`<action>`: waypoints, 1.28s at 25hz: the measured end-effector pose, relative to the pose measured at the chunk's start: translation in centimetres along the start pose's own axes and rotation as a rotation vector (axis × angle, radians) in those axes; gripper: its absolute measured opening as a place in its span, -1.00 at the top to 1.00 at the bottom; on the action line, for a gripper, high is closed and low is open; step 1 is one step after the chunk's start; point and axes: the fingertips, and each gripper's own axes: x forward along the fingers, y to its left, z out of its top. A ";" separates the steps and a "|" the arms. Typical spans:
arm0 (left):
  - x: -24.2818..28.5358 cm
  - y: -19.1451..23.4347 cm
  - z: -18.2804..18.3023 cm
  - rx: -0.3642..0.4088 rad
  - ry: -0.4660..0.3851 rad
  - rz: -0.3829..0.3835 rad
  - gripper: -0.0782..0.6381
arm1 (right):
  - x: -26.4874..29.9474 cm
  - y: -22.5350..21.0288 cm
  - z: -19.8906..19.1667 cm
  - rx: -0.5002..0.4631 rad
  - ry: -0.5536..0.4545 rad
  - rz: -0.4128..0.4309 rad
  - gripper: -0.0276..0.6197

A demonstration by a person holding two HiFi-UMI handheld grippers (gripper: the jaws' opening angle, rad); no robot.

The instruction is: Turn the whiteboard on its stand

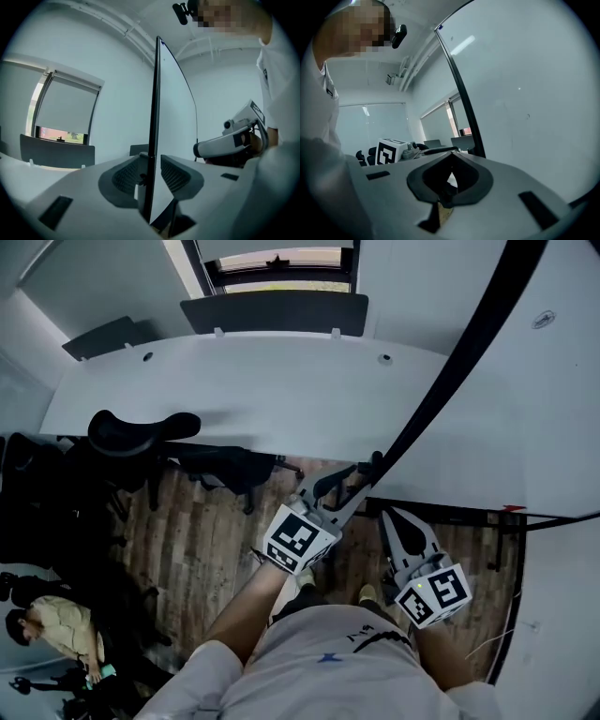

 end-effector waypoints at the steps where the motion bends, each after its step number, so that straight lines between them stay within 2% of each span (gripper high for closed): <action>1: 0.5 0.3 0.0 0.016 0.003 -0.025 0.39 | 0.3 -0.2 0.0 0.003 0.000 -0.019 0.88; 9: 3.9 1.5 -1.8 0.100 0.043 -0.169 0.06 | 1.0 -1.4 -0.1 0.005 -0.002 -0.131 0.88; 16: 6.6 0.5 -2.3 0.125 0.061 -0.291 0.04 | 0.5 -2.5 -0.2 0.010 -0.008 -0.202 0.88; 19: 6.9 0.0 -2.5 0.123 0.068 -0.304 0.06 | -0.2 -2.6 -0.2 0.011 -0.010 -0.218 0.88; 22: 6.9 -0.5 -2.6 0.116 0.068 -0.286 0.23 | -1.1 -2.8 -0.3 0.013 -0.014 -0.229 0.88; 32: 6.7 -0.6 -2.9 0.103 0.123 -0.240 0.25 | -2.5 -2.7 -0.5 0.022 -0.019 -0.222 0.88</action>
